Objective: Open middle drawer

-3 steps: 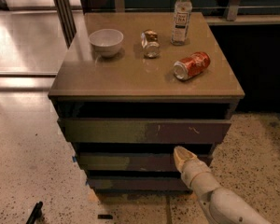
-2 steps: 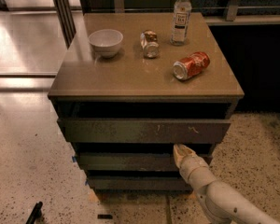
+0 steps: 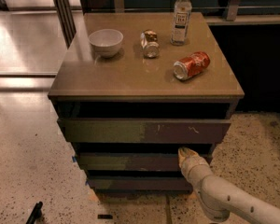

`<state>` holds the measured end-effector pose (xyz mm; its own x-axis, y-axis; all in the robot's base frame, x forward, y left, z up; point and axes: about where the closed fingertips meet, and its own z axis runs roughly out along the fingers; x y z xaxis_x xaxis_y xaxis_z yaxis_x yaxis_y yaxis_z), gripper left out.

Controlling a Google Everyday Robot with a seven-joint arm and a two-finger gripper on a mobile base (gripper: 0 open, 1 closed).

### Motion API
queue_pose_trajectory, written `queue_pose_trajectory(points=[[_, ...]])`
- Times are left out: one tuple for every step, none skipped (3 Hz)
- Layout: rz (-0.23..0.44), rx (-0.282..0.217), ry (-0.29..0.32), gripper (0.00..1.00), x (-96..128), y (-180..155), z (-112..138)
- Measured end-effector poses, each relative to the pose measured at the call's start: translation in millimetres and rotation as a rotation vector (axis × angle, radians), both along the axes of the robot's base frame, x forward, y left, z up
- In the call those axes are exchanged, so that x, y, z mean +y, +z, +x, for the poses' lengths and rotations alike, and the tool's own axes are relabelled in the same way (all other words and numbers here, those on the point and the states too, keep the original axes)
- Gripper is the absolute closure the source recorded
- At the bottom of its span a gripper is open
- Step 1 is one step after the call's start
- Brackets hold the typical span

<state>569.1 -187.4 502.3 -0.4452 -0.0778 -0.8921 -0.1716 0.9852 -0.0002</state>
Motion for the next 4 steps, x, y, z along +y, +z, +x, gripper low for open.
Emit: queue_pose_trajectory(points=[[-0.050, 0.033, -0.029, 1.00, -4, -9, 8], [-0.050, 0.035, -0.031, 1.00, -3, -10, 9], [-0.055, 0.028, -0.048, 1.00, -3, -11, 13], [-0.101, 0.008, -0.130, 1.00, -4, -27, 58]])
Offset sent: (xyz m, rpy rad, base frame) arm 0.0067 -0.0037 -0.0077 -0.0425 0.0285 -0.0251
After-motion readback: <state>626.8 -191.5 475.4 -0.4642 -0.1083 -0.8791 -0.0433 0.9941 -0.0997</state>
